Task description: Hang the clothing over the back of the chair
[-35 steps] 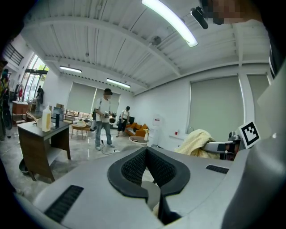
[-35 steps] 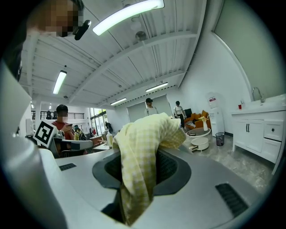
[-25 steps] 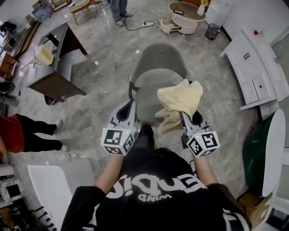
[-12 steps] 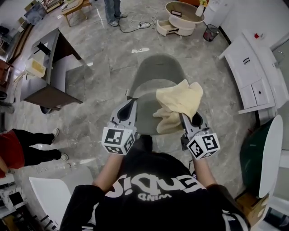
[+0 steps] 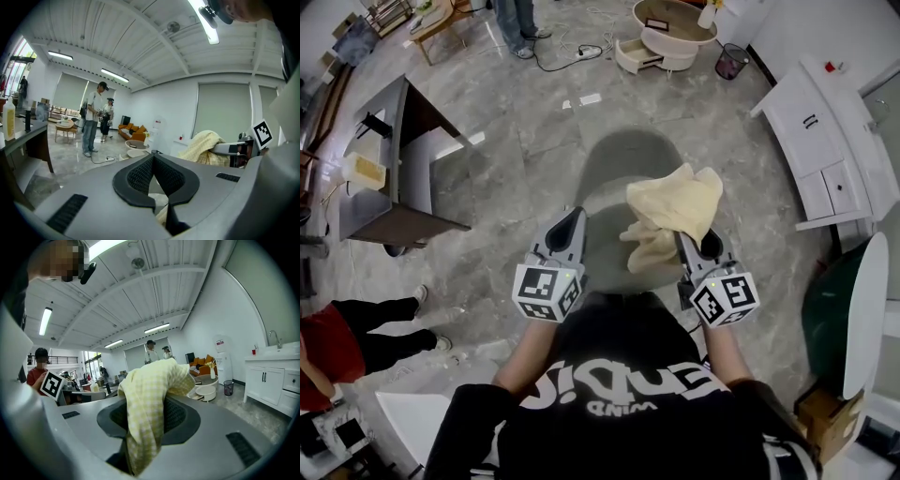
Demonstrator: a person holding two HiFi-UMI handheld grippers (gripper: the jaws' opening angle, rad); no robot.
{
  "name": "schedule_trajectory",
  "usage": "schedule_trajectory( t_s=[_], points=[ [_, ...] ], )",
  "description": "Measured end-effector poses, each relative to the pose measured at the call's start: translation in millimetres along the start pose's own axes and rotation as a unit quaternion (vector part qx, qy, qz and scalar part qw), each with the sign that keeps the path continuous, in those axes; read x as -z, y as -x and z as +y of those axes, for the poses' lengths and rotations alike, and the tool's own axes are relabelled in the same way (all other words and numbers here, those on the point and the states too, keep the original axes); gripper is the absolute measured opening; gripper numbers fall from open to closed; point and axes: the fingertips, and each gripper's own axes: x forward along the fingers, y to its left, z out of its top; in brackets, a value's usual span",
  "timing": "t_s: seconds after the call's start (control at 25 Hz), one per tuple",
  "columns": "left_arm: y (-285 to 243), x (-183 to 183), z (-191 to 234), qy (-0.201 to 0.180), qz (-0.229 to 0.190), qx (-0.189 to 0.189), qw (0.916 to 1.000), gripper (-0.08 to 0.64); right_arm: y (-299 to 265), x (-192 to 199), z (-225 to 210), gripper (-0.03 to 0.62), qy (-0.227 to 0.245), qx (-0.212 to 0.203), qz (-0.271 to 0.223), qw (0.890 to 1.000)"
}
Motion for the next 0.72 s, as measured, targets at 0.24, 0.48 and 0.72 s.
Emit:
schedule_trajectory(
  t_s=[0.24,0.48,0.72],
  points=[
    [-23,-4,1,0.005,0.002,0.003,1.0,0.015,-25,-6,-9,0.127,0.004,-0.007,0.013,1.0],
    [-40,-9,1,0.005,-0.003,-0.001,1.0,0.015,-47,-22,-18,0.127,0.008,-0.019,0.021,1.0],
    [-56,-9,1,0.004,-0.002,0.0,1.0,0.015,-77,-59,-24,0.127,0.009,-0.037,0.021,0.999]
  ],
)
